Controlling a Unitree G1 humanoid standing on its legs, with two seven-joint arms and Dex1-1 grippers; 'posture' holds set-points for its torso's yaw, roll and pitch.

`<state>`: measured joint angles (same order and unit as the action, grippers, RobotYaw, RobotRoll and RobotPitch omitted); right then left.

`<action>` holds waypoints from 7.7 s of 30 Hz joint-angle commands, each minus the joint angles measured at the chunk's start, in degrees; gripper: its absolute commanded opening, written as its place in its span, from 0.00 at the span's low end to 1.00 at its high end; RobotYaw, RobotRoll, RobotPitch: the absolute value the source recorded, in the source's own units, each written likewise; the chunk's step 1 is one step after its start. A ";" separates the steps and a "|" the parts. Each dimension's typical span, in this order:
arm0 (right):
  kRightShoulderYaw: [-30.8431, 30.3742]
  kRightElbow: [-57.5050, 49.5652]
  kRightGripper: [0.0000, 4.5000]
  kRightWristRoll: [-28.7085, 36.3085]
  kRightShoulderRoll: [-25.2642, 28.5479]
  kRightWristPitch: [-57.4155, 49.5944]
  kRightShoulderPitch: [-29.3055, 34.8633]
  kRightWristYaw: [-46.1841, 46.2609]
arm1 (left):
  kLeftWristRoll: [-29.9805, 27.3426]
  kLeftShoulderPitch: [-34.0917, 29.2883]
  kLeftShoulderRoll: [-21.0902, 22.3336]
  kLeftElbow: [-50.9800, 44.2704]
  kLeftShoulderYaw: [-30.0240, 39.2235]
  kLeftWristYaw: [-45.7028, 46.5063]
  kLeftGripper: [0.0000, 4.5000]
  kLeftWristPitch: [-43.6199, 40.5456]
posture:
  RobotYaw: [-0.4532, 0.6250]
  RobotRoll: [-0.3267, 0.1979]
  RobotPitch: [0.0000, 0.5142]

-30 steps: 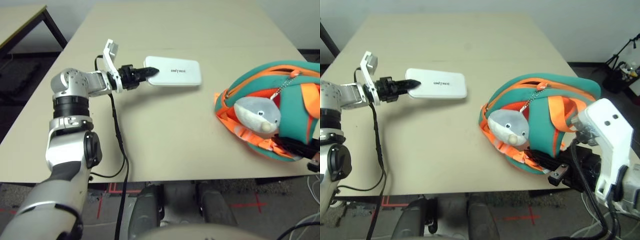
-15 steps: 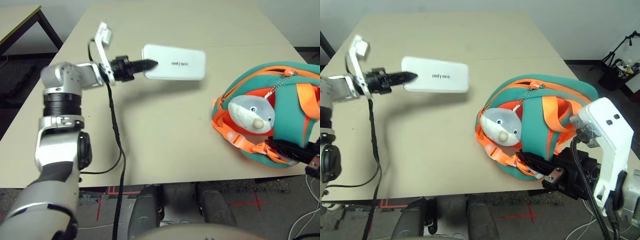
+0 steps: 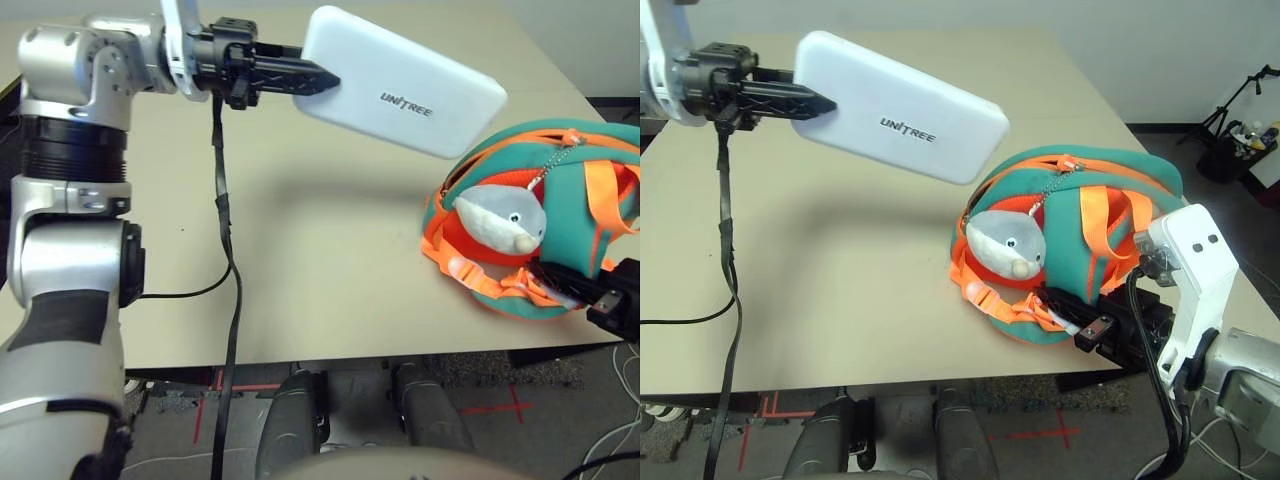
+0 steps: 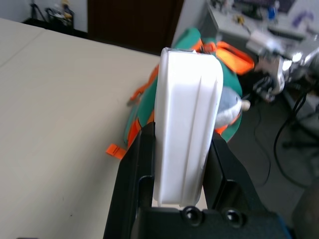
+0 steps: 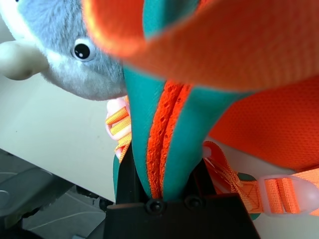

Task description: Put the pencil case into the backpack and zip it.

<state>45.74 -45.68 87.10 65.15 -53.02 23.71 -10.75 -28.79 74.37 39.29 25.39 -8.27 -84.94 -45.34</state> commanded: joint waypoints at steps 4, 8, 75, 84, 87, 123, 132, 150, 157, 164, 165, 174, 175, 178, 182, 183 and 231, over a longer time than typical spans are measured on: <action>-1.26 -0.73 0.04 0.00 -0.25 -0.22 -1.30 -0.21 | 6.34 2.18 -3.98 8.02 -2.21 -1.80 0.30 10.26 | 0.18 0.62 0.21; -1.66 -0.85 0.04 0.32 -0.35 -0.19 -2.14 0.40 | 9.05 2.88 -6.06 12.15 -3.10 -3.88 0.30 13.68 | 0.17 0.62 0.21; -9.42 5.65 0.04 -10.28 -0.17 -3.63 -12.47 -12.04 | 3.32 4.74 -6.13 10.44 -2.12 -7.56 0.30 9.73 | 0.21 0.62 0.29; -10.67 5.71 0.04 -11.16 -0.93 -3.53 -13.45 -11.84 | 3.20 0.87 -11.58 7.42 -2.87 -7.56 0.30 9.13 | 0.19 0.62 0.29; -11.09 5.66 0.04 -11.41 -1.20 -3.62 -13.89 -11.80 | 3.72 0.56 -14.31 7.59 -2.72 -7.55 0.30 9.25 | 0.19 0.62 0.29; -18.31 5.83 0.04 -13.63 -4.31 -3.44 -22.01 -10.15 | 21.00 -1.99 -32.18 28.73 -4.83 1.82 0.30 36.17 | 0.16 0.62 0.27; -18.13 5.84 0.04 -13.71 -4.38 -3.29 -22.26 -10.03 | 18.98 -0.30 -27.82 21.56 -3.16 -1.72 0.51 31.90 | 0.18 0.62 0.27; -20.86 7.29 0.04 -16.05 -5.49 -3.01 -24.71 -11.53 | 16.04 6.44 -17.32 18.34 0.02 -1.24 0.48 23.25 | 0.21 0.62 0.26; -20.46 6.87 0.04 -16.30 -5.99 -3.27 -24.58 -11.33 | 18.88 9.58 -22.80 31.16 1.02 1.84 0.00 32.85 | 0.19 0.62 0.25; -19.69 5.83 0.04 -15.87 -6.62 -3.39 -23.60 -10.24 | 18.90 12.47 -26.80 36.47 1.81 0.14 0.00 35.46 | 0.16 0.62 0.24; -19.62 5.72 0.04 -15.85 -6.68 -3.38 -23.47 -10.15 | 18.95 12.59 -27.07 36.68 1.77 -0.25 0.00 35.41 | 0.16 0.62 0.24; -19.96 5.60 0.04 -16.03 -7.04 -3.08 -23.08 -9.91 | 20.09 13.82 -26.41 37.80 1.50 -3.31 0.00 33.91 | 0.17 0.62 0.25; -20.09 5.67 0.04 -16.12 -7.07 -3.03 -23.16 -9.97 | 20.31 13.91 -26.19 37.87 1.46 -3.77 0.00 33.68 | 0.17 0.62 0.26; -20.47 5.89 0.04 -16.41 -7.20 -2.90 -23.34 -10.21 | 20.90 13.84 -25.86 37.84 1.24 -4.63 0.00 33.06 | 0.18 0.62 0.26; -20.84 6.10 0.04 -16.72 -7.30 -2.76 -23.56 -10.45 | 21.43 12.86 -26.39 37.17 0.72 -5.11 0.00 32.43 | 0.18 0.62 0.26; -20.91 6.17 0.04 -16.85 -7.31 -2.74 -23.65 -10.56 | 21.46 12.67 -26.65 37.01 0.68 -5.20 0.00 32.24 | 0.18 0.62 0.26; -22.86 6.58 0.04 -18.04 -8.57 -2.82 -25.92 -10.94 | 22.84 9.22 -35.61 32.06 2.75 3.28 0.00 33.72 | 0.20 0.62 0.23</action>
<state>24.40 -38.60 68.94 56.58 -55.67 -2.33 -20.43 -5.03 82.20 2.09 60.32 -6.65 -81.09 -11.71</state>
